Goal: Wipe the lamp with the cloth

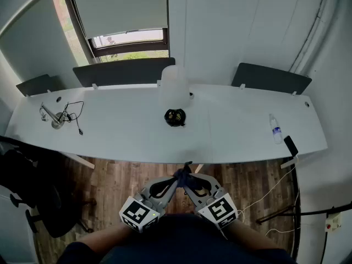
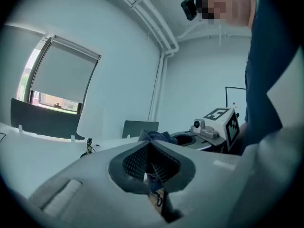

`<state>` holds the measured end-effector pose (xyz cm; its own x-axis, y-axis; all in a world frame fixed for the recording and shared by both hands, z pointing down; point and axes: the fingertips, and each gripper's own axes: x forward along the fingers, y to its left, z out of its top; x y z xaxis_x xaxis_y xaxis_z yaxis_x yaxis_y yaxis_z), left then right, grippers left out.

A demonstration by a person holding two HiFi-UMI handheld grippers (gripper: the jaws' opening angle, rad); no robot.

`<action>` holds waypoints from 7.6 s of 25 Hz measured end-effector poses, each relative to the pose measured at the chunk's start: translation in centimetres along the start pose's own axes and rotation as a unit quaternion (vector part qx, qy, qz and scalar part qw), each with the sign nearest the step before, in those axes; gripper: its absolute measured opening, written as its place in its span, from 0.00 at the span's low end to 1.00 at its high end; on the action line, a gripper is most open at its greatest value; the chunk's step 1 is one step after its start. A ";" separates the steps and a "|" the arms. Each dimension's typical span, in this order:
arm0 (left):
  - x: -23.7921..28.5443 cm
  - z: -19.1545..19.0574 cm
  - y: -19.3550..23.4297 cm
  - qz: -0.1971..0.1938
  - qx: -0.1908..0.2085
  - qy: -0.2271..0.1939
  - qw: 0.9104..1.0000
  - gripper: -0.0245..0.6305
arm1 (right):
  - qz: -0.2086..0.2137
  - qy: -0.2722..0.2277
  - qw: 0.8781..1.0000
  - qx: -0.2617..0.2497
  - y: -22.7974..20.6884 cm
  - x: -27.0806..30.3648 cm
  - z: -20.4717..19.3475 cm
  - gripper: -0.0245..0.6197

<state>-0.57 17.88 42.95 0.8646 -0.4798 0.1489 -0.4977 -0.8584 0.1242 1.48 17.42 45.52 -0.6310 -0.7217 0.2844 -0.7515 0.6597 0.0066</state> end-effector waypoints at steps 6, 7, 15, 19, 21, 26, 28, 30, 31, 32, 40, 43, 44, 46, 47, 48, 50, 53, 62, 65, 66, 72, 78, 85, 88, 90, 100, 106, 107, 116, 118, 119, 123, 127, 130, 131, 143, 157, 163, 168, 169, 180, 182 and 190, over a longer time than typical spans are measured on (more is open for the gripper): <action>1.1 -0.2 -0.3 0.008 -0.003 0.003 1.000 0.05 | 0.011 0.001 1.000 0.002 -0.9 -0.4 -0.5 0.19; 1.3 -0.4 -0.3 0.010 -0.003 0.004 1.000 0.05 | 0.014 0.002 1.000 0.001 -1.1 -0.4 -0.7 0.19; 2.3 -1.1 1.5 0.027 -0.030 -0.008 0.999 0.05 | 0.034 0.007 0.999 0.001 -2.4 1.3 -1.6 0.19; 3.3 -0.6 4.5 0.013 -0.027 -0.018 0.999 0.05 | 0.022 0.016 1.000 -0.009 -3.9 3.7 -0.8 0.19; 3.8 0.2 6.4 0.005 -0.028 -0.023 0.999 0.05 | 0.010 0.019 1.000 -0.011 -4.8 5.3 0.0 0.19; 4.7 2.3 12.4 -0.023 -0.015 -0.036 0.999 0.05 | -0.027 0.017 0.998 -0.048 -7.5 10.2 2.9 0.19; 5.0 3.0 14.8 -0.034 -0.013 -0.038 0.999 0.05 | -0.044 0.022 0.997 -0.061 -8.7 12.2 4.0 0.19; 5.2 3.5 16.7 -0.047 -0.019 -0.039 0.998 0.05 | -0.064 0.027 0.995 -0.067 -9.7 13.9 4.8 0.20; 5.2 3.6 17.6 -0.053 -0.022 -0.039 0.998 0.05 | -0.074 0.028 0.995 -0.067 -10.2 14.6 5.2 0.20; 5.1 3.6 18.6 -0.059 -0.024 -0.038 0.997 0.05 | -0.085 0.029 0.994 -0.066 -10.6 15.4 5.5 0.19; 6.3 4.3 22.6 -0.068 -0.035 -0.037 0.996 0.05 | -0.106 0.038 0.990 -0.088 -12.5 18.9 6.8 0.19; 7.4 5.0 23.1 -0.063 -0.030 -0.041 0.997 0.05 | -0.102 0.033 0.989 -0.100 -13.6 19.6 7.4 0.20; 7.6 5.3 23.4 -0.058 -0.028 -0.043 0.997 0.05 | -0.100 0.032 0.989 -0.106 -14.0 19.8 7.7 0.20; 7.9 5.5 24.2 -0.049 -0.021 -0.041 0.998 0.05 | -0.098 0.024 0.988 -0.115 -14.9 20.2 8.6 0.19; 8.0 5.5 24.5 -0.047 -0.014 -0.038 0.998 0.05 | -0.099 0.020 0.987 -0.122 -15.3 20.4 9.2 0.20; 8.2 5.5 24.7 -0.045 -0.010 -0.036 0.998 0.05 | -0.100 0.019 0.986 -0.132 -15.7 20.6 9.8 0.20; 8.8 5.6 24.7 -0.040 -0.014 -0.037 0.998 0.05 | -0.099 0.017 0.982 -0.157 -16.6 21.0 10.5 0.20; 9.3 5.6 25.0 -0.029 -0.018 -0.037 0.999 0.05 | -0.100 0.010 0.979 -0.180 -18.1 21.6 11.5 0.20; 9.7 5.4 25.9 -0.013 -0.011 -0.032 0.999 0.05 | -0.116 0.007 0.964 -0.239 -21.7 22.7 14.1 0.20; 9.9 5.5 26.3 0.001 -0.021 -0.035 0.999 0.05 | -0.116 0.016 0.956 -0.270 -22.5 23.4 13.6 0.20; 10.0 5.3 26.5 0.005 -0.024 -0.034 0.999 0.05 | -0.112 0.019 0.953 -0.280 -22.5 23.8 13.3 0.20; 10.2 4.7 27.5 0.022 -0.024 -0.025 0.999 0.05 | -0.088 0.031 0.944 -0.316 -21.8 25.4 11.6 0.20; 10.6 4.0 27.8 0.036 -0.041 -0.018 0.998 0.05 | -0.054 0.058 0.945 -0.318 -21.4 26.5 8.2 0.20; 10.6 3.3 27.9 0.052 -0.045 -0.008 0.998 0.05 | -0.020 0.100 0.944 -0.314 -21.0 27.4 2.7 0.20; 10.5 2.9 27.8 0.058 -0.052 -0.002 0.997 0.05 | -0.005 0.112 0.944 -0.310 -20.7 27.8 0.8 0.20; 10.7 2.6 27.6 0.058 -0.043 0.003 0.997 0.05 | 0.002 0.118 0.944 -0.308 -20.8 27.8 -0.1 0.20; 11.6 3.4 26.8 0.054 -0.042 -0.011 0.998 0.05 | 0.006 0.103 0.948 -0.301 -20.8 25.8 2.1 0.20; 12.3 4.5 25.5 0.031 -0.022 -0.022 0.999 0.05 | -0.021 0.058 0.942 -0.331 -21.0 22.9 8.1 0.20; 12.5 4.7 25.3 0.028 -0.019 -0.024 0.999 0.05 | -0.028 0.050 0.939 -0.338 -21.1 22.5 9.1 0.20; 13.0 5.2 24.0 0.022 -0.018 -0.030 0.999 0.05 | -0.060 0.035 0.929 -0.365 -23.5 21.2 11.6 0.20; 12.9 5.0 24.1 0.025 -0.016 -0.025 0.999 0.05 | -0.055 0.042 0.930 -0.360 -23.8 21.5 10.6 0.20; 12.8 4.9 24.2 0.027 -0.016 -0.023 0.999 0.05 | -0.053 0.045 0.932 -0.357 -23.9 21.6 10.1 0.20; 12.6 4.4 24.5 0.038 -0.019 -0.013 0.999 0.05 | -0.041 0.060 0.936 -0.343 -24.2 22.3 7.8 0.20; 12.6 3.9 24.7 0.044 -0.018 -0.004 0.999 0.05 | -0.022 0.075 0.940 -0.333 -24.2 23.0 5.6 0.20; 12.8 3.7 24.6 0.046 -0.018 0.001 0.999 0.05 | -0.005 0.090 0.940 -0.330 -24.0 23.7 3.6 0.20; 12.8 3.6 24.6 0.047 -0.017 0.003 0.999 0.05 | -0.001 0.094 0.940 -0.328 -24.0 23.9 2.8 0.20; 13.7 3.8 25.1 0.050 -0.019 0.002 0.999 0.05 | 0.010 0.110 0.943 -0.315 -24.1 23.4 0.9 0.20; 16.0 5.5 23.6 0.022 -0.004 -0.024 0.999 0.05 | -0.050 0.022 0.927 -0.370 -26.2 19.2 11.7 0.20; 16.3 5.3 23.6 0.028 -0.010 -0.017 0.999 0.05 | -0.055 0.024 0.931 -0.360 -27.6 19.6 11.1 0.20; 16.7 4.8 23.8 0.036 -0.010 -0.007 0.999 0.05 | -0.044 0.032 0.937 -0.344 -28.4 20.1 9.1 0.20; 16.7 4.8 23.8 0.039 -0.012 -0.006 0.999 0.05 | -0.042 0.034 0.938 -0.341 -28.6 20.2 8.6 0.20; 17.3 3.5 24.4 0.057 -0.017 0.019 0.998 0.05 | -0.025 0.060 0.952 -0.299 -30.3 21.3 3.4 0.20; 17.5 3.3 24.5 0.057 -0.020 0.024 0.998 0.05 | -0.022 0.069 0.954 -0.291 -30.4 21.5 2.2 0.20; 17.7 2.8 24.6 0.052 -0.017 0.041 0.998 0.05 | -0.010 0.105 0.958 -0.266 -30.0 22.3 -2.1 0.20</action>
<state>2.69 -12.21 45.89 0.8007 -0.5476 0.2430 -0.5872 -0.7977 0.1374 10.31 -18.04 53.69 -0.5230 -0.7136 0.4660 -0.5225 0.7004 0.4862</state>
